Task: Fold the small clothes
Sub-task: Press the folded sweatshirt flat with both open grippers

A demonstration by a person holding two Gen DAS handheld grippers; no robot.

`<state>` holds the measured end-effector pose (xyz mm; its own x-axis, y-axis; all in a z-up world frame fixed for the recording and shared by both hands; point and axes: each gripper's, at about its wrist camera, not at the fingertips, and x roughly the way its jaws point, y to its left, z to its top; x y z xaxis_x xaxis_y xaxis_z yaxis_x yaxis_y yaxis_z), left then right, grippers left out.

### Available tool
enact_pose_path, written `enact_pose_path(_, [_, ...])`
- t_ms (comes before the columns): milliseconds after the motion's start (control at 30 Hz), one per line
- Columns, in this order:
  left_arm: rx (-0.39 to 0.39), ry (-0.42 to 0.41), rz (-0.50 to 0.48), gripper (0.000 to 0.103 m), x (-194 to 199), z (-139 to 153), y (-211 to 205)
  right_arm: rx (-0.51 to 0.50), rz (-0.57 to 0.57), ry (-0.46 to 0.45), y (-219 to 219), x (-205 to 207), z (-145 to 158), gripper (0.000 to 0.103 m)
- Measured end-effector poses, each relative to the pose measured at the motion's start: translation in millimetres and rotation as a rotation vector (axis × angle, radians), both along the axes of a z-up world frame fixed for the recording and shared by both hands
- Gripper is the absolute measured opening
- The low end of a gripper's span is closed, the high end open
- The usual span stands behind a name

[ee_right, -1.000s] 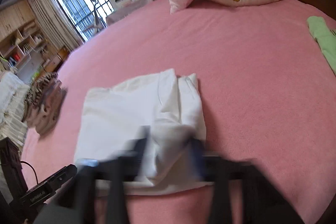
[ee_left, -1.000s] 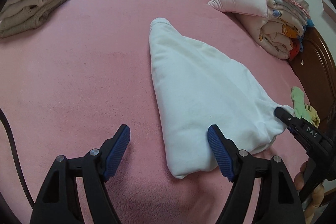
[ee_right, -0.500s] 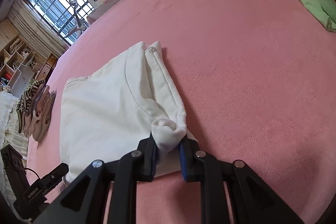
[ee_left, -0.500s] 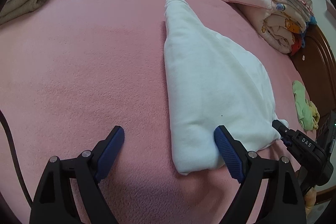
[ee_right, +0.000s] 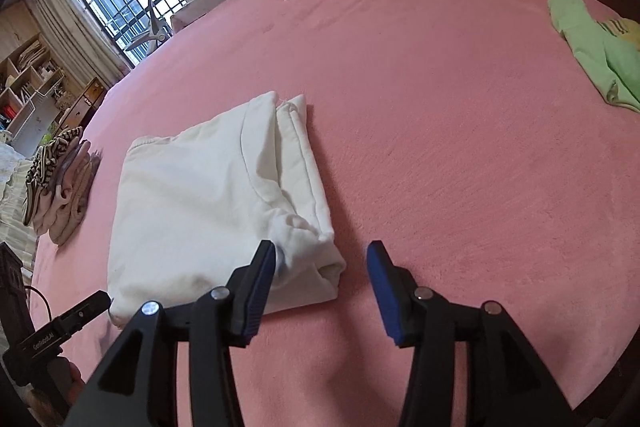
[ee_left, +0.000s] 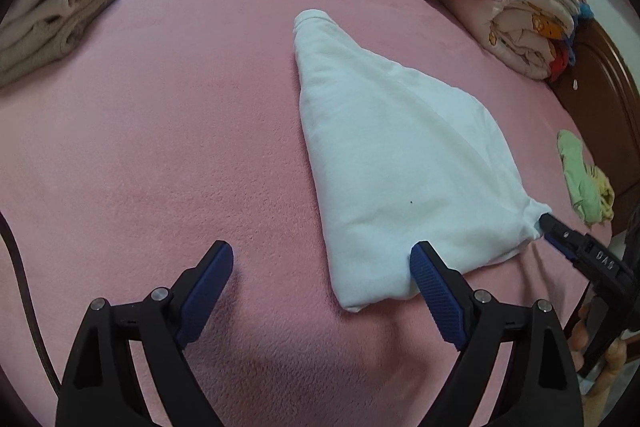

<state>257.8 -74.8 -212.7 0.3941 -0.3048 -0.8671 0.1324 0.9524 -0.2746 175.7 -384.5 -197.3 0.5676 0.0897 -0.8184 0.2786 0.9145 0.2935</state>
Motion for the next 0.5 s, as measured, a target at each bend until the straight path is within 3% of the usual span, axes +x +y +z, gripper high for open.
enact_pose_path(100, [0.048, 0.008, -0.016, 0.091, -0.7, 4.0, -6.4, -0.013, 0.013, -0.015, 3.5, -0.9, 6.3, 0.053])
enact_pose_path(267, [0.063, 0.011, -0.063, 0.095, 0.2, 12.7, -14.9, -0.036, 0.045, -0.029, 13.6, 1.7, 15.6, 0.056])
enact_pose_path(300, [0.054, 0.015, -0.075, 0.103, 0.7, 14.7, -16.4, -0.044, 0.046, -0.032, 14.9, 2.3, 17.2, 0.064])
enact_pose_path(333, [0.042, 0.017, -0.082, 0.103, 0.8, 16.5, -17.1, -0.047, 0.047, -0.034, 15.9, 3.3, 19.0, 0.073])
enact_pose_path(400, [0.031, 0.021, -0.08, 0.103, 0.0, 19.2, -18.0, -0.053, 0.052, -0.043, 17.4, 5.3, 22.5, 0.079])
enact_pose_path(500, [0.028, 0.018, -0.069, 0.103, 3.3, 22.3, -17.6, -0.065, 0.053, -0.044, 18.3, 9.5, 25.8, 0.08])
